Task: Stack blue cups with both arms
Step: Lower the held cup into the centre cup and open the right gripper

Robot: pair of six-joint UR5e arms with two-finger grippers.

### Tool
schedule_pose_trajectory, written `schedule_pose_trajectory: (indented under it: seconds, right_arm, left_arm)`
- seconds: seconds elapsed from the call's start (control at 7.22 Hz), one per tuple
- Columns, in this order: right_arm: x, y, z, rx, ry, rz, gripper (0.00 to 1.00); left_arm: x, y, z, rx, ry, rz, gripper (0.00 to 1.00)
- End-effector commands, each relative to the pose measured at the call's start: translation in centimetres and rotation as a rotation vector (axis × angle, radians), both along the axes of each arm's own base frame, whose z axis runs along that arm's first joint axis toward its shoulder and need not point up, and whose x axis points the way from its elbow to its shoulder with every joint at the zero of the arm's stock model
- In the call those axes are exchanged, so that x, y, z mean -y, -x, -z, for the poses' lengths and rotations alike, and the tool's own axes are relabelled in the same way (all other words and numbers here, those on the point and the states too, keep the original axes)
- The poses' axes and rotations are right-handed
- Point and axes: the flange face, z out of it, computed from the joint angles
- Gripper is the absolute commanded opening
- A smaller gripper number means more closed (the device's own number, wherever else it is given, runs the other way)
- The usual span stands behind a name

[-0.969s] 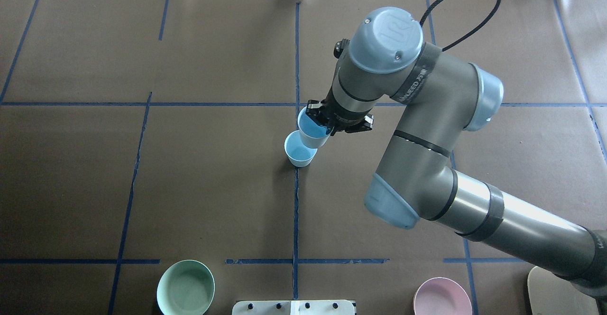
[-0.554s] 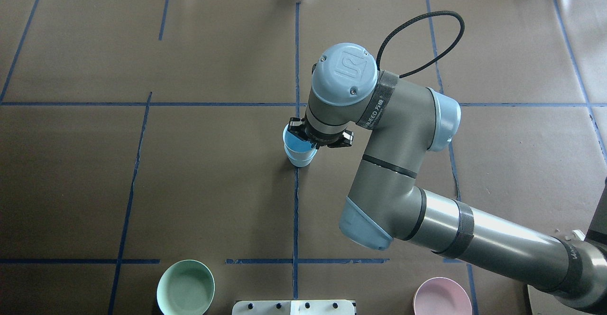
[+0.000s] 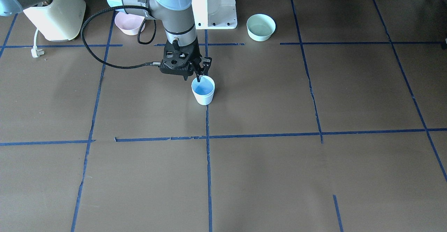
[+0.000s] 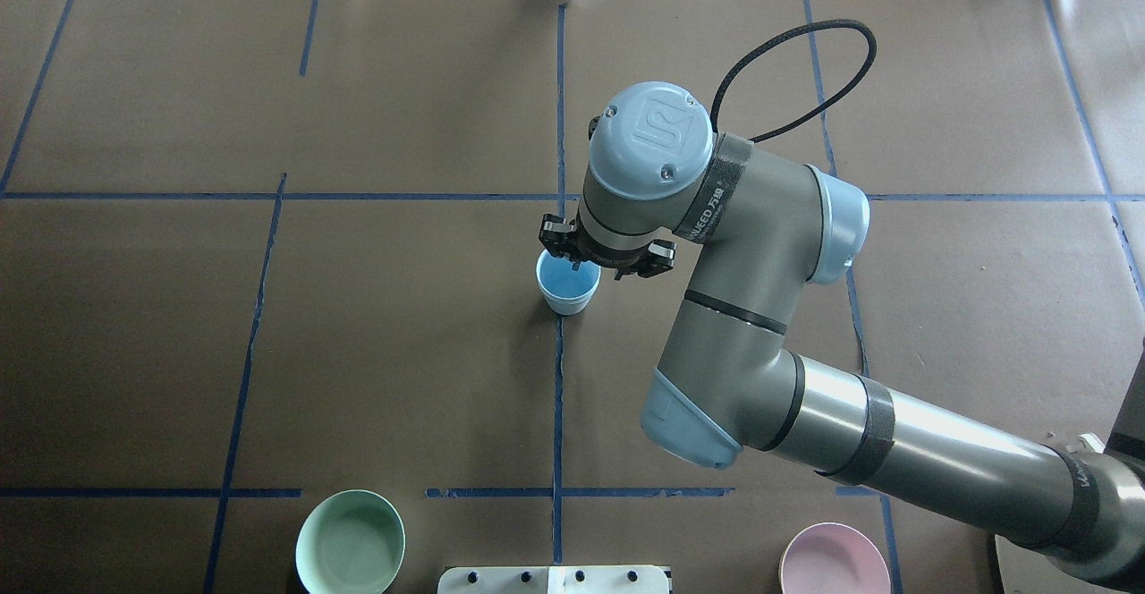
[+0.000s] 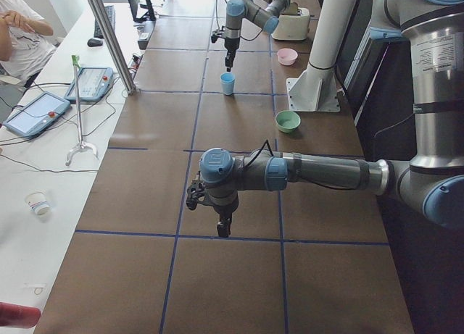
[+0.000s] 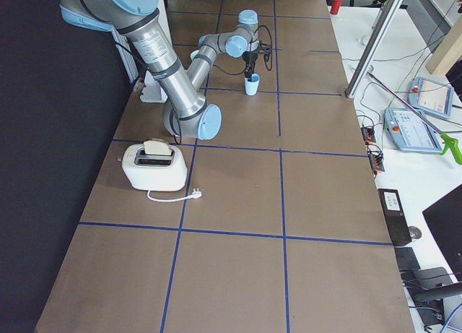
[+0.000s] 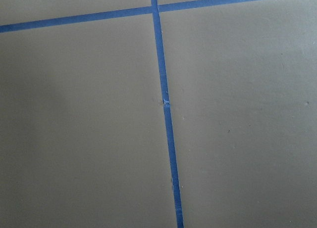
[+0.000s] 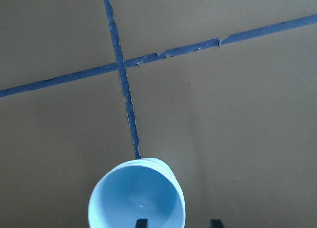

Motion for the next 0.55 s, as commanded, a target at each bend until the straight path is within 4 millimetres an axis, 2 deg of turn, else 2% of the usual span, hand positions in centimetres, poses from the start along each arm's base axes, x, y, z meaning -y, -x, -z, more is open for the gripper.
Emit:
schedule_pose_trajectory:
  seconds: [0.0, 0.28, 0.42]
  right_arm:
    - [5.3, -6.9, -3.3, 0.025, 0.01, 0.083, 1.0]
    - [10.0, -17.3, -12.8, -0.016, -0.101, 0.221, 1.0]
    - [11.4, -24.4, -18.5, -0.003, -0.126, 0.281, 1.0]
  left_arm:
    - [0.0, 0.0, -0.1, 0.001, 0.004, -0.001, 1.0]
    - [0.1, -0.1, 0.0, 0.001, 0.001, -0.001, 1.0]
    - [0.2, -0.1, 0.6, 0.0, -0.013, -0.002, 1.0]
